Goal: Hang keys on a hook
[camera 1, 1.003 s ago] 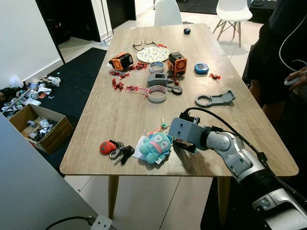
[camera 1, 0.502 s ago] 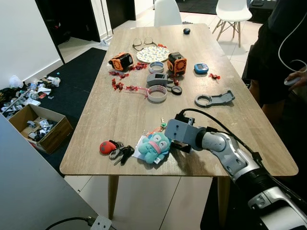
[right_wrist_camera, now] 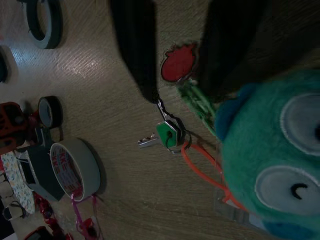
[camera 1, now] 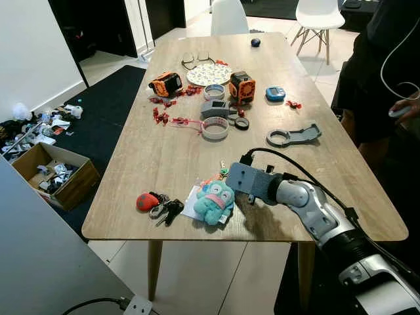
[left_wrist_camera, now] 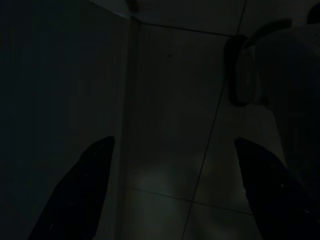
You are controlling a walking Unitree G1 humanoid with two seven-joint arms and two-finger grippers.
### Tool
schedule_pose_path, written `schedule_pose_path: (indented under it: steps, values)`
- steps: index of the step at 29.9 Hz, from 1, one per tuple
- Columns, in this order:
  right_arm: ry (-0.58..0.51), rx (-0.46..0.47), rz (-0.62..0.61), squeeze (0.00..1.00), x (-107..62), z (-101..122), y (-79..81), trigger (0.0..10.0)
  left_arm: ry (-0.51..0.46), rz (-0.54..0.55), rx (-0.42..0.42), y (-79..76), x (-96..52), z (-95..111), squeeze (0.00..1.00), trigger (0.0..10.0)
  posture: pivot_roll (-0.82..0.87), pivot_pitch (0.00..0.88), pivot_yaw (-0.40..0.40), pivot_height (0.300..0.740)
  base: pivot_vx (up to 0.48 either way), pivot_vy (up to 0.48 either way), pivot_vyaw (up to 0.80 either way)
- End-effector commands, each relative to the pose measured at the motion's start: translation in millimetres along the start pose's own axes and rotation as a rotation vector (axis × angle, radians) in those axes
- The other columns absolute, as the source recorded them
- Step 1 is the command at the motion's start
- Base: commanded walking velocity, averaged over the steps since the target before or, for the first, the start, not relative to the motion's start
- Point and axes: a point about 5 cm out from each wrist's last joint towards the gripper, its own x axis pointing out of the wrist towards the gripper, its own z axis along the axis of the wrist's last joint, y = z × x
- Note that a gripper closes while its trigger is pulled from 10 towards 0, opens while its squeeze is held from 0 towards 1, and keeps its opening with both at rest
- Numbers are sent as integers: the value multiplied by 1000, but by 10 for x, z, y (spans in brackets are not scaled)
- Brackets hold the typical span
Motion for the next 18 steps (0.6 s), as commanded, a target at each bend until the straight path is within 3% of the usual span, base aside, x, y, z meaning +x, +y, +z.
schedule_pose_path:
  steps: [1,18]
  values:
    - [-5,-4,5,0,26,13,14,0,16,-14,-10,-49,-3,-72,0,10000,-109,87,47,740,0,0,0]
    - [-13,-16,12,0,32,24,42,0,13,-17,1,-59,2,-46,0,10000,-119,79,44,740,0,0,0]
